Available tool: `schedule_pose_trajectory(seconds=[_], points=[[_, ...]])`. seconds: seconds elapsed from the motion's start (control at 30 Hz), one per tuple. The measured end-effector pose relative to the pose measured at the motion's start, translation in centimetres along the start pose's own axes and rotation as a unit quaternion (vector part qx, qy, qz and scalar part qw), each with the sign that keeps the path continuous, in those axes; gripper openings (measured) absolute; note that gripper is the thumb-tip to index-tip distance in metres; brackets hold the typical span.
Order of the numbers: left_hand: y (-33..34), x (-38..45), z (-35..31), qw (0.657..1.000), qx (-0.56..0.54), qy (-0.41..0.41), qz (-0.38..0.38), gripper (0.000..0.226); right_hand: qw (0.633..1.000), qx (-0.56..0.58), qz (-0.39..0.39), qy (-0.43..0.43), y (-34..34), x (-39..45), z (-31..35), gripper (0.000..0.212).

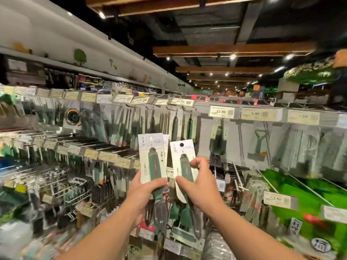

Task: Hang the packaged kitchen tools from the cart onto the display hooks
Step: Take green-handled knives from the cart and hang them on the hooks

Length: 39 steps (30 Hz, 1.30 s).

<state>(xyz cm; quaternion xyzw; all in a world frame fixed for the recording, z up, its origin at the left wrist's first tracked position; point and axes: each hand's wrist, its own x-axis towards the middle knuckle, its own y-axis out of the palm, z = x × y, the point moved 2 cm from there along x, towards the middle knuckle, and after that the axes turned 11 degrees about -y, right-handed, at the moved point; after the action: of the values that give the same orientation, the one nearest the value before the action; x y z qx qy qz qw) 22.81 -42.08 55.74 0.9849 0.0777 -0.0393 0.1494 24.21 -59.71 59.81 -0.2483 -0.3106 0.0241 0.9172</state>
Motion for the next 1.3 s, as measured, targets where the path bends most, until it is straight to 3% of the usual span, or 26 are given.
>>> schedule_pose_trajectory(seconds=[0.07, 0.2, 0.3, 0.47, 0.6, 0.67, 0.77, 0.93, 1.07, 1.3], points=[[-0.5, 1.1, -0.3, 1.000, 0.010, 0.007, -0.008, 0.078, 1.000, 0.004, -0.019, 0.001, -0.2, 1.0, -0.4, 0.043], [-2.3, 3.6, -0.7, 0.999, -0.003, 0.007, -0.034, 0.128, 0.998, 0.038, -0.028, 0.031, 0.7, 3.1, -1.7, 0.035], [-3.7, 6.4, -0.8, 0.999, -0.015, 0.010, -0.040, 0.140, 0.998, 0.038, -0.024, 0.032, 2.0, 5.0, -1.8, 0.040], [-4.4, 9.7, -3.3, 0.999, -0.011, 0.031, 0.014, 0.112, 0.998, 0.055, -0.030, 0.011, 4.2, 10.2, -1.5, 0.055], [-5.2, 12.7, -4.8, 0.998, 0.004, 0.045, 0.036, 0.082, 0.996, 0.041, -0.079, -0.015, 5.9, 14.5, -1.1, 0.056], [-5.7, 14.3, -5.3, 0.998, 0.009, 0.048, 0.047, 0.077, 0.993, 0.037, -0.109, -0.028, 6.6, 16.5, -0.9, 0.051], [-6.2, 16.3, -6.0, 0.997, 0.010, 0.043, 0.070, 0.088, 0.988, 0.034, -0.144, -0.041, 7.7, 19.0, -1.0, 0.048], [-6.4, 19.0, -6.7, 0.995, 0.021, 0.047, 0.091, 0.054, 0.982, 0.008, -0.186, -0.038, 9.3, 20.8, -2.2, 0.047], [-6.6, 20.4, -6.7, 0.995, 0.010, 0.040, 0.096, 0.056, 0.973, -0.020, -0.228, -0.004, 10.2, 21.1, -3.5, 0.059], [-6.4, 21.7, -6.9, 0.993, -0.010, 0.042, 0.107, 0.079, 0.978, -0.037, -0.192, 0.065, 10.7, 23.7, -6.3, 0.053]])
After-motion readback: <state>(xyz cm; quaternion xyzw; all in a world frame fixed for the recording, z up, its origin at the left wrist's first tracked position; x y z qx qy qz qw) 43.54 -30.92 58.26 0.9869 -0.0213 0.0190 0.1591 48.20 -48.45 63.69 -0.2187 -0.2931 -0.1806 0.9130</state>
